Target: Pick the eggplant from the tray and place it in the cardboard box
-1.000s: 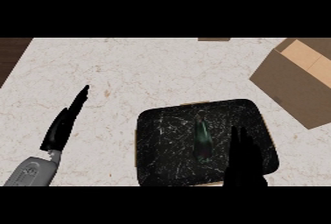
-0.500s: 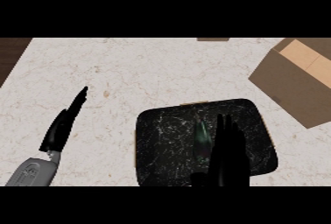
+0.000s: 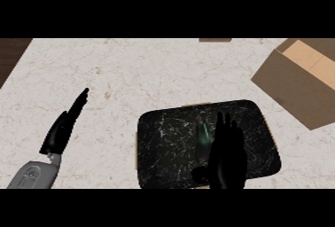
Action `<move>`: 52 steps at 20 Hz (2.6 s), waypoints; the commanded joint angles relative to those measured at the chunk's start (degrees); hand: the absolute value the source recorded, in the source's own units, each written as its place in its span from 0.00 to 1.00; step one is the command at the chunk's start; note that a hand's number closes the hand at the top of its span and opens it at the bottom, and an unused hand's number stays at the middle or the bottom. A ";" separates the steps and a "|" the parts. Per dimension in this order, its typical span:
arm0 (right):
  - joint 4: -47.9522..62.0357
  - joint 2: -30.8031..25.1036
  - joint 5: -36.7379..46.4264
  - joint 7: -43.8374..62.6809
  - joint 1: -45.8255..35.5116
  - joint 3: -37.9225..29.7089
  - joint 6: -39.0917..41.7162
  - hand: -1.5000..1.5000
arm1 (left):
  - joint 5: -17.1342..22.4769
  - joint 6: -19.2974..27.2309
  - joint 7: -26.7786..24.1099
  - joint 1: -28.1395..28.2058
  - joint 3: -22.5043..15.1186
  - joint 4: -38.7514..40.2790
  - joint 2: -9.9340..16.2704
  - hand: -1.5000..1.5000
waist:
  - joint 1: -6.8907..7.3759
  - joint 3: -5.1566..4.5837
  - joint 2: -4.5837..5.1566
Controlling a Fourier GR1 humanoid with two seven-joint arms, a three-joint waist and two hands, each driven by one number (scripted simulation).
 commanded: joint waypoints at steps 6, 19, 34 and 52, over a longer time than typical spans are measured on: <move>5.59 0.31 -3.91 -0.02 -0.73 -3.51 -5.61 0.00 | -2.47 -1.26 1.76 -1.70 1.87 -0.62 -1.37 0.50 | -0.21 0.03 0.01; 18.70 -0.65 0.87 -2.96 -6.50 -2.66 -10.19 1.00 | -5.45 -0.83 0.23 0.32 2.74 0.96 -4.82 0.50 | -0.09 0.01 0.10; 29.58 -4.99 -3.40 -6.66 -27.17 -23.23 0.58 1.00 | -6.27 -3.15 1.13 -0.89 2.72 -2.55 -5.78 0.50 | 2.66 0.08 1.37; 67.98 -18.42 4.21 -2.09 -68.07 -32.31 3.29 1.00 | -5.78 -5.21 1.95 -2.99 3.90 -0.81 -5.23 0.50 | 4.05 -0.03 1.32</move>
